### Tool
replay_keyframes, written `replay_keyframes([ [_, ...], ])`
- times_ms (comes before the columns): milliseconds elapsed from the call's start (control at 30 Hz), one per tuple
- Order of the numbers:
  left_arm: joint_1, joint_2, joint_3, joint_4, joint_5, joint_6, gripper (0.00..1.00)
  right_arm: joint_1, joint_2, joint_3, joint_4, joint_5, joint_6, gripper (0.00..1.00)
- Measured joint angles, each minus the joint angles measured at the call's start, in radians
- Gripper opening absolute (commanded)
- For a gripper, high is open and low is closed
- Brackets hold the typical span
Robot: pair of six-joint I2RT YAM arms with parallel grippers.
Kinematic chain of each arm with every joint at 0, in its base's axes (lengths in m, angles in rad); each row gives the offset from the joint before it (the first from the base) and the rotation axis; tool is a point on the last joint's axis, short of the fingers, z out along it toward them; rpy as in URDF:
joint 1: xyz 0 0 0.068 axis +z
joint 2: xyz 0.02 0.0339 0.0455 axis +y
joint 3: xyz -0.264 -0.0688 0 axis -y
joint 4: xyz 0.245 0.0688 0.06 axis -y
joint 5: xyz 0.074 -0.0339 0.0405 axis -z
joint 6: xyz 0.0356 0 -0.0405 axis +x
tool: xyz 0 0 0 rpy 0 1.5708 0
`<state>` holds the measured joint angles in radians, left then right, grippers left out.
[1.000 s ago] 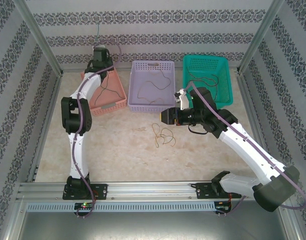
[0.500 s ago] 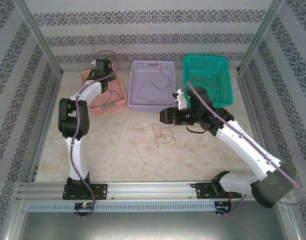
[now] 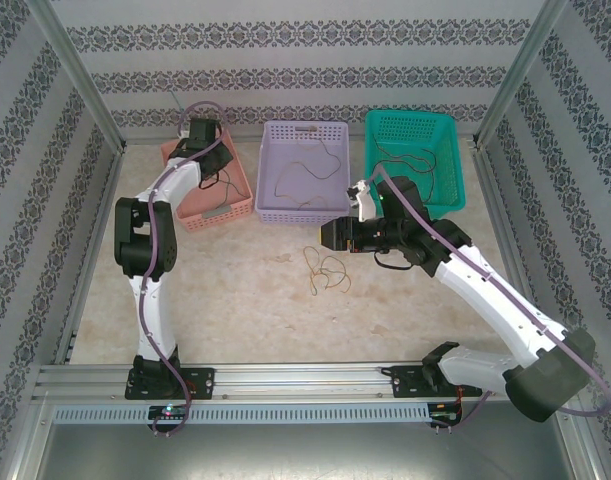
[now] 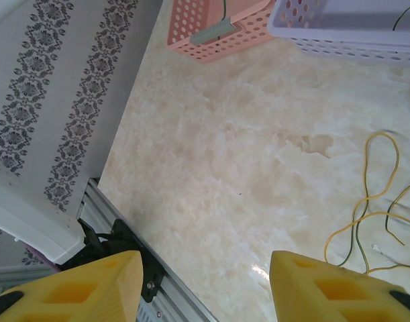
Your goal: Untangle the cables
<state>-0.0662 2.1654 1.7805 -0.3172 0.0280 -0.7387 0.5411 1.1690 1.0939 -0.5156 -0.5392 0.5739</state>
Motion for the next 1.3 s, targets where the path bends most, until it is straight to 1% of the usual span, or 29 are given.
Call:
replay_keyframes([
  [267,0.042,0.114,0.105,-0.151,0.143,-0.083,0.10,0.011,-0.013,-0.008,0.000,0.000,0.000,0.53],
  [433,0.049,0.180,0.152,-0.235,0.231,-0.125,0.13,0.013,-0.017,-0.017,0.000,0.001,0.000,0.53],
  [567,0.049,0.194,0.166,-0.269,0.277,-0.152,0.16,0.013,-0.024,-0.024,0.001,0.003,0.000,0.53],
  [933,0.050,0.194,0.198,-0.301,0.361,-0.195,0.17,0.020,-0.042,-0.058,0.012,0.007,0.000,0.53],
  [967,0.050,0.194,0.201,-0.307,0.363,-0.195,0.19,0.020,-0.042,-0.058,0.013,0.007,0.000,0.53],
  [1000,0.050,0.194,0.206,-0.312,0.365,-0.195,0.23,0.020,-0.043,-0.061,0.016,0.007,0.000,0.53],
  [1133,0.052,0.194,0.226,-0.342,0.359,-0.188,0.49,0.020,-0.044,-0.072,0.022,0.007,0.000,0.53],
  [1233,0.055,0.193,0.244,-0.368,0.338,-0.183,0.57,0.020,-0.046,-0.074,0.023,0.008,0.000,0.53],
  [1300,0.057,0.188,0.252,-0.385,0.323,-0.179,0.61,0.020,-0.049,-0.074,0.023,0.008,0.000,0.53],
])
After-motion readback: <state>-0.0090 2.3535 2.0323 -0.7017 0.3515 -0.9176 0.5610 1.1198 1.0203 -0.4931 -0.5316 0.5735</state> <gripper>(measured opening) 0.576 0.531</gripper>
